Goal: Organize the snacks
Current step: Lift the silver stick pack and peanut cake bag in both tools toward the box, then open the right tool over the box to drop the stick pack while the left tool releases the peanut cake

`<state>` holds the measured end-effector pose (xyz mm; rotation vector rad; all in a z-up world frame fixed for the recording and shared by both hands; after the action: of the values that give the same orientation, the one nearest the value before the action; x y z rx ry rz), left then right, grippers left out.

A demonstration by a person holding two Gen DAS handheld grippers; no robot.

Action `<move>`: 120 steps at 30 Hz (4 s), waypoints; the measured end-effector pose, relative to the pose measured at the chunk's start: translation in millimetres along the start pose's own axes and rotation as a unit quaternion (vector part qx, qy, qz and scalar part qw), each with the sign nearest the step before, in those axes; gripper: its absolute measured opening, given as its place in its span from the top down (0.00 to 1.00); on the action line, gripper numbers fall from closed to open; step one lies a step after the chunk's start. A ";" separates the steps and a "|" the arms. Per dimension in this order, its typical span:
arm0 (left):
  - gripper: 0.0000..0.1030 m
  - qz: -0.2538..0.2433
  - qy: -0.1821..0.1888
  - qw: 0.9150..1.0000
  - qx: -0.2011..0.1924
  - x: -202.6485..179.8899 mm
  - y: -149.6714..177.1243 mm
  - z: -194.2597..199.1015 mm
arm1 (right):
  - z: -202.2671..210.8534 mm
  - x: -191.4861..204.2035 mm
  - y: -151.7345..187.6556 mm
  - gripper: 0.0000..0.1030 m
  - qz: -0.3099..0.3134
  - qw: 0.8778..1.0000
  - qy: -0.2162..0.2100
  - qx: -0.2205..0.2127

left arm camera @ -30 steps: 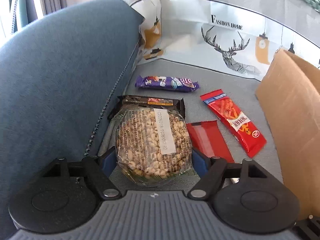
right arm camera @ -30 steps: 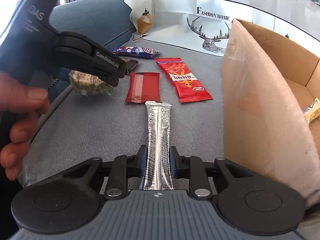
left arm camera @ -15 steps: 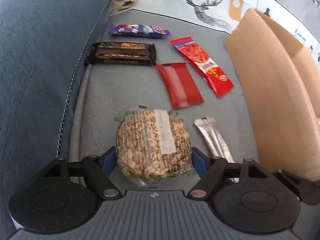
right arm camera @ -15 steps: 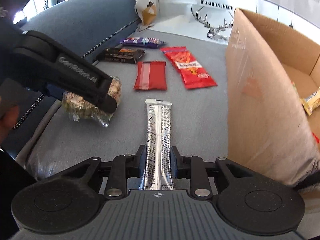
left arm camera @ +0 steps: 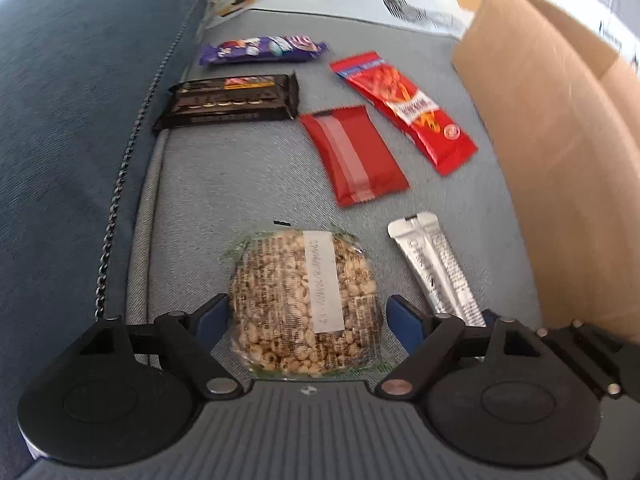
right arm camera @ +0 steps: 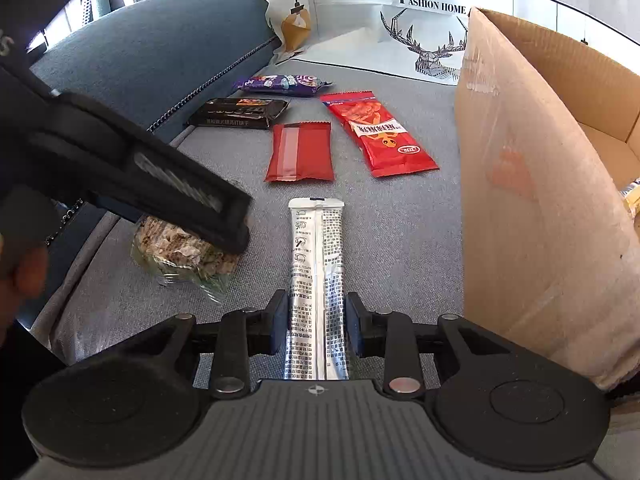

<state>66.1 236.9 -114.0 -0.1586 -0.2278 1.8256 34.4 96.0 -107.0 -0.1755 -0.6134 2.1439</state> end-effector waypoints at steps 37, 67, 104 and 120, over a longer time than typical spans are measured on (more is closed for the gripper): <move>0.19 0.052 0.037 0.978 -0.196 24.8 29.8 68.6 | 89.3 7.7 9.1 0.76 0.044 0.990 0.020 -0.135; 0.19 0.026 0.027 0.977 -0.211 7.4 20.8 68.0 | 188.4 -146.0 26.7 0.94 -0.075 0.955 0.059 -0.283; 0.00 -0.158 0.235 0.851 -0.443 -205.0 0.0 195.3 | 220.8 -228.9 40.3 0.18 -0.266 0.897 0.103 -0.337; 0.42 -0.011 0.155 0.958 -0.239 -101.1 -114.1 84.8 | 202.7 -180.2 -4.5 0.20 -0.204 0.917 0.138 -0.315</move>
<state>180.4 162.1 -5.6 -0.7723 -0.4426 1.6669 78.8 -117.5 54.4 -0.6322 -1.0522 1.4291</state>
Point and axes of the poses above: each gripper's, at about its wrist camera, not at the fingertips, and z roughly against the way its jaws point, x to its left, y to its underside, the point moved 3 cm from there along -z, roughly the way its jaws point, and after that the axes turned 8 degrees about x, right-handed, at the moved point
